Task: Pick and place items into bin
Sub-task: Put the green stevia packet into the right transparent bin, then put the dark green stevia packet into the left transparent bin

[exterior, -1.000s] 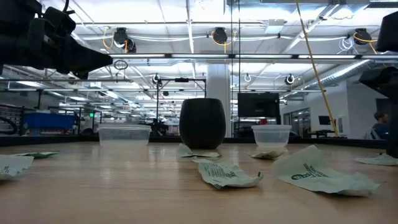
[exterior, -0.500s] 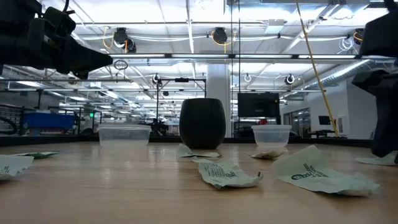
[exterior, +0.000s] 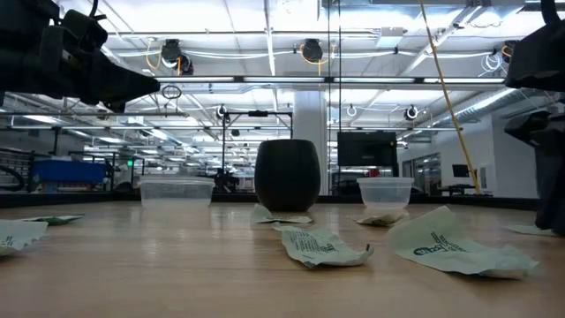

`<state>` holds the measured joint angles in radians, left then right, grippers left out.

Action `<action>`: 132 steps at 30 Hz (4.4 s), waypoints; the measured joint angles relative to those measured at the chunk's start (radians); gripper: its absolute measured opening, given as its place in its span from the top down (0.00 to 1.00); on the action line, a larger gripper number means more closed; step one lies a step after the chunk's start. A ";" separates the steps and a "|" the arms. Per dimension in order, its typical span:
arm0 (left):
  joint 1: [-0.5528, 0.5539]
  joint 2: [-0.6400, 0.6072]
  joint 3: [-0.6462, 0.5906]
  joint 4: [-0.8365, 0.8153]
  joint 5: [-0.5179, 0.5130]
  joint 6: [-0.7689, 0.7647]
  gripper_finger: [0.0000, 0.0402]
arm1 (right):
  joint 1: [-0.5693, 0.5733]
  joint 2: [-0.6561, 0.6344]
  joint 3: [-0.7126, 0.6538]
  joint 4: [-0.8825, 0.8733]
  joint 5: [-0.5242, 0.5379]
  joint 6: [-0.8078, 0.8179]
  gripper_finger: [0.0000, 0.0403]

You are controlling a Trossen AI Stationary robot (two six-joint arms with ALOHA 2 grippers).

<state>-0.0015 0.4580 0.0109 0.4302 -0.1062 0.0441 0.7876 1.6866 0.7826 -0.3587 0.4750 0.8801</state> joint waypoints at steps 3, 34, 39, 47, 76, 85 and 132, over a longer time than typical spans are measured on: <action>0.000 0.000 0.000 0.000 0.000 0.000 0.86 | 0.000 0.000 -0.001 0.011 0.024 -0.001 0.92; 0.000 0.000 0.000 0.000 0.000 0.000 0.86 | -0.183 -0.188 -0.004 0.055 0.478 -0.239 1.00; 0.000 0.000 0.000 0.000 0.000 0.000 0.86 | -0.315 -0.240 -0.004 0.055 0.495 -0.358 1.00; 0.000 0.000 0.000 0.000 0.000 0.000 0.86 | -0.554 -0.327 -0.004 0.055 0.427 -0.512 1.00; 0.000 0.000 0.000 0.000 0.000 0.000 0.86 | -1.200 -0.373 -0.236 0.475 -0.167 -0.639 1.00; 0.000 0.000 0.000 0.000 0.000 0.000 0.86 | -1.201 -0.373 -0.283 0.571 -0.165 -0.647 0.91; 0.000 0.000 0.000 0.075 -0.015 -0.125 0.86 | -0.275 -0.357 -0.281 1.316 -0.210 -0.776 0.81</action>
<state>-0.0017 0.4583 0.0109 0.5053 -0.1208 -0.0811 0.5126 1.3294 0.5017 0.9577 0.2646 0.1036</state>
